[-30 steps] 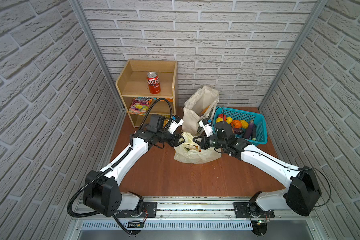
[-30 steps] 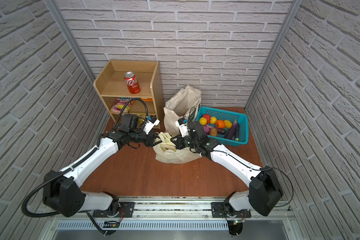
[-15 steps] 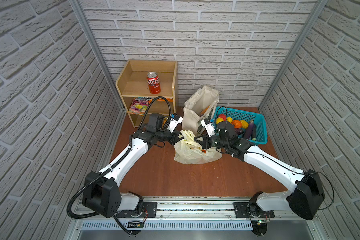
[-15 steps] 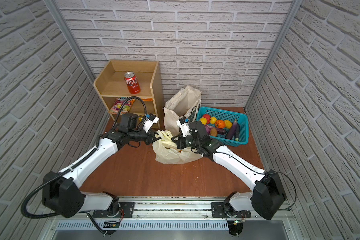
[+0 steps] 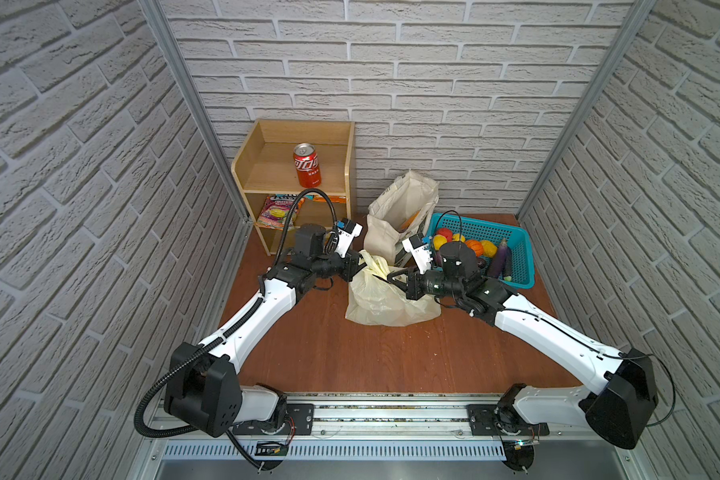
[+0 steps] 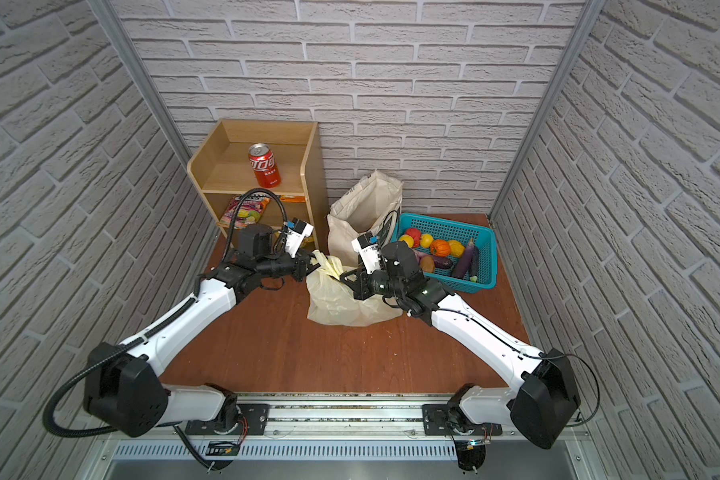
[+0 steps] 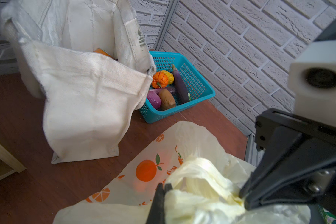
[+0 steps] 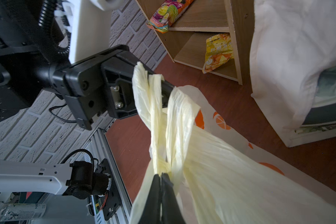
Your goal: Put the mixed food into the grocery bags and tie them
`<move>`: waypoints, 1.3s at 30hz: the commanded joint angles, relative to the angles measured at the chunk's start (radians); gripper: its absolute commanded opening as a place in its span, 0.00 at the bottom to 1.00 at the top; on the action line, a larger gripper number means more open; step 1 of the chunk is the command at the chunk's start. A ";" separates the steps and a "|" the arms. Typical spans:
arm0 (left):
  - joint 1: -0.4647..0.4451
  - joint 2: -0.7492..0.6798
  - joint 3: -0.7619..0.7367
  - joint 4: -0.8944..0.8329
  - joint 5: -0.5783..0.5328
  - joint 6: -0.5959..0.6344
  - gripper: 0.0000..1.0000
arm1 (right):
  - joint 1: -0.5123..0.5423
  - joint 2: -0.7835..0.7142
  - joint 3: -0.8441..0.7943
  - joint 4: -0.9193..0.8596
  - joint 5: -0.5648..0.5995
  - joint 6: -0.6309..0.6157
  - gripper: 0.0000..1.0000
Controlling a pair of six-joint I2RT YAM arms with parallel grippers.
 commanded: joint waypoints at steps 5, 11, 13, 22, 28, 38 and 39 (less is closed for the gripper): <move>0.000 0.019 0.027 0.140 -0.018 -0.052 0.00 | 0.071 0.021 0.003 -0.019 -0.008 -0.037 0.05; 0.000 -0.008 0.035 0.145 -0.001 -0.051 0.00 | 0.017 0.085 -0.029 0.029 0.082 -0.002 0.05; -0.002 -0.014 0.038 0.151 0.011 -0.052 0.00 | 0.011 0.128 -0.009 0.022 0.038 -0.003 0.06; -0.002 0.010 0.079 0.041 0.076 0.005 0.00 | 0.012 0.163 -0.009 0.058 0.024 0.021 0.06; 0.000 0.046 0.179 -0.283 0.043 0.169 0.29 | 0.011 0.158 -0.016 0.067 0.037 0.024 0.06; 0.001 0.097 0.316 -0.644 -0.069 0.391 0.51 | 0.011 0.153 -0.031 0.080 0.055 0.024 0.05; 0.002 0.101 0.324 -0.666 -0.075 0.405 0.52 | 0.011 0.153 -0.031 0.080 0.054 0.024 0.06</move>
